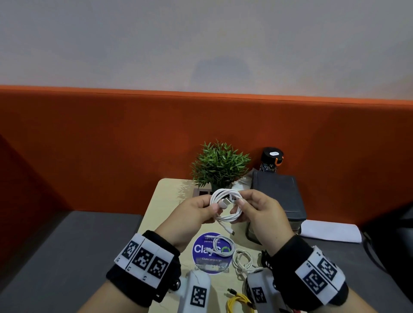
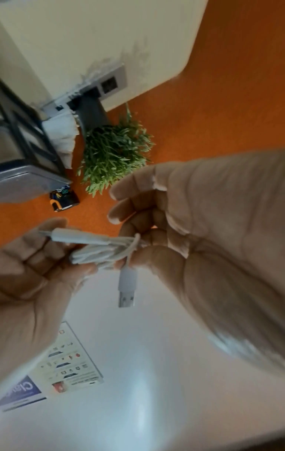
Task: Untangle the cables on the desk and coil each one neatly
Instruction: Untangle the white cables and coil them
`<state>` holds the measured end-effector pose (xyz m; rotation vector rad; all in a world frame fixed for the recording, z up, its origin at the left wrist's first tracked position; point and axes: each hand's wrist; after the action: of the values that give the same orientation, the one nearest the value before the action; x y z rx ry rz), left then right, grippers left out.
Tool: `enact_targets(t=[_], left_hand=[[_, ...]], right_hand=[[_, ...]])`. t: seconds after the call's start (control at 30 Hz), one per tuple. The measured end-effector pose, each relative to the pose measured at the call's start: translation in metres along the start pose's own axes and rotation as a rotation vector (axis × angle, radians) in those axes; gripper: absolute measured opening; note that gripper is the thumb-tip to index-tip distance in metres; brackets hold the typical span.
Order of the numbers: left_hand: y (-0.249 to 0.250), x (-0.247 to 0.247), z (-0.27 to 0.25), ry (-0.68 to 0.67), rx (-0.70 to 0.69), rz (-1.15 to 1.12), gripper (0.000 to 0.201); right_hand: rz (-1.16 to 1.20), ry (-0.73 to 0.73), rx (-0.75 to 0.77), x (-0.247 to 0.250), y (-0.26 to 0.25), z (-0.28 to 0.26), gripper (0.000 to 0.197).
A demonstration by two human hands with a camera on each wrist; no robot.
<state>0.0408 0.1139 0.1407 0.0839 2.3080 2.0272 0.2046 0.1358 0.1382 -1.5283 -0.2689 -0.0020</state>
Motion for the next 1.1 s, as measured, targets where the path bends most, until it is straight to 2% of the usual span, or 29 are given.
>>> enact_targets(t=[0.13,0.2,0.3,0.43,0.5,0.6,0.7,0.77,0.83,1.0,1.1], left_hand=[[0.001,0.002,-0.002,-0.034,0.063,-0.322,0.017],[-0.001,0.003,-0.001,-0.06,0.098,-0.352,0.026],[-0.008,0.002,0.004,0.044,0.069,-0.215,0.032],[-0.017,0.002,0.004,0.281,-0.17,0.131,0.026],[-0.022,0.001,0.0,0.293,-0.306,0.254,0.024],[-0.033,-0.001,-0.001,0.305,-0.377,0.317,0.019],[-0.046,0.0,0.001,0.307,-0.315,0.28,0.016],[-0.053,0.0,0.002,0.282,-0.221,0.201,0.008],[-0.061,-0.003,0.0,0.255,-0.136,0.185,0.012],[-0.077,-0.009,-0.004,0.053,-0.001,0.313,0.02],[-0.092,-0.009,-0.002,0.112,0.075,0.348,0.006]], right_hand=[[0.029,-0.026,-0.015,0.0,0.0,-0.002,0.011],[-0.008,-0.03,-0.009,-0.002,0.001,-0.004,0.009],[-0.057,-0.047,-0.001,-0.007,0.004,-0.007,0.007],[-0.094,-0.059,-0.014,-0.012,0.012,-0.012,0.006],[-0.117,-0.057,-0.035,-0.014,0.019,-0.013,0.006],[-0.133,-0.045,-0.077,-0.012,0.03,-0.014,0.006],[-0.135,-0.044,-0.096,-0.009,0.039,-0.017,0.005],[-0.199,-0.057,-0.09,-0.006,0.048,-0.019,0.005],[-0.265,-0.065,-0.088,-0.004,0.059,-0.021,0.006],[-0.442,-0.115,-0.109,0.012,0.087,-0.024,0.007],[-0.542,-0.135,-0.209,0.026,0.103,-0.022,0.018]])
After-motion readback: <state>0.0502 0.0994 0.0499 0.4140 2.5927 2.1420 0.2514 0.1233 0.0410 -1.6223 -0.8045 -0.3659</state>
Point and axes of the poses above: each hand's wrist, its own z-axis towards the middle knuckle, its own x-axis out of the back of the hand, y = z × x, and after that the axes turned 4 degrees about -z, right-handed
